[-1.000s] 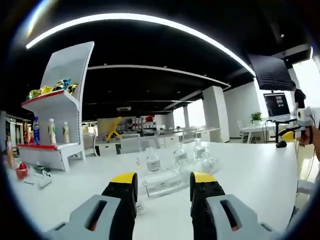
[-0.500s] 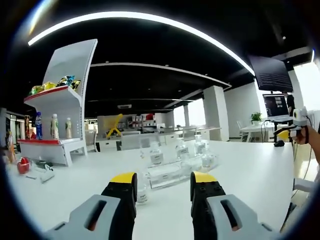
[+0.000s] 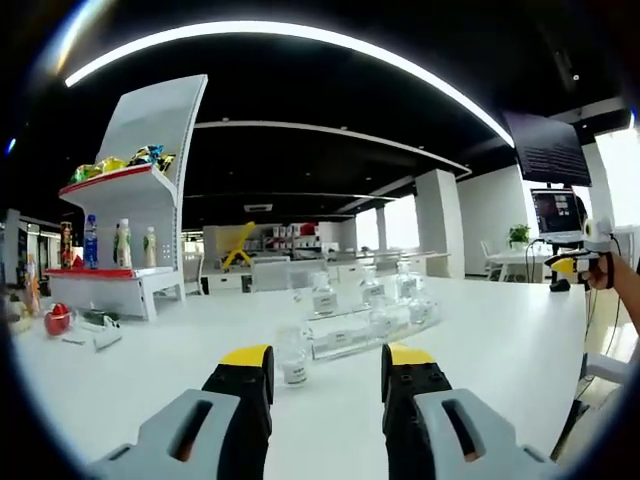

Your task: Identify the label on the chemical reagent bottle, grasp the chemical reagent bottle, and place it in the designated position on the reagent rack

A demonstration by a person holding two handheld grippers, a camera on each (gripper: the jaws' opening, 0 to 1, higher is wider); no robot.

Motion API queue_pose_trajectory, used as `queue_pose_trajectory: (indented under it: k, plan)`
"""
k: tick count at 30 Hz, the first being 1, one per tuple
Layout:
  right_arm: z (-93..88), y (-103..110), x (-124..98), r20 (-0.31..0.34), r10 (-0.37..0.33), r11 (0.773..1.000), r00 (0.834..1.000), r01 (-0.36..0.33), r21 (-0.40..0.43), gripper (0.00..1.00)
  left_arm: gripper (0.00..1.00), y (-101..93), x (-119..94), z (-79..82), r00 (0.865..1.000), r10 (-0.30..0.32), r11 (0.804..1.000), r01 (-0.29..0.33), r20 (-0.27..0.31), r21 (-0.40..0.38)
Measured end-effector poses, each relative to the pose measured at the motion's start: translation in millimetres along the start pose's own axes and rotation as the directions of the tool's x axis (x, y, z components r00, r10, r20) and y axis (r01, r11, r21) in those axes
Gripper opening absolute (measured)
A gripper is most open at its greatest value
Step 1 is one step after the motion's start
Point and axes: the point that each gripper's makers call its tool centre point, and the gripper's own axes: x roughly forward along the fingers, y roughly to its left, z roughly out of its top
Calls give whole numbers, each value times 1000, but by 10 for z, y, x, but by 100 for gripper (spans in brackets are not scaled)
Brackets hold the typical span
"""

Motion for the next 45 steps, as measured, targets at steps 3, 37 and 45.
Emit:
queue_pose_trajectory:
  k: [3, 37, 45]
  plan:
    - [-17, -8, -14, -5, -2, 1000, 1000, 2, 3, 28, 44, 5, -24, -30, 1000, 2, 1000, -2, 0, -3]
    - [-111, 91, 31, -32, 24, 1000, 999, -24, -5, 28, 44, 309, -334, -200, 996, 83, 996, -83, -40, 17]
    - [-134, 88, 50, -39, 23, 1000, 999, -23, -3, 28, 44, 287, -344, -226, 996, 64, 998, -63, -59, 27]
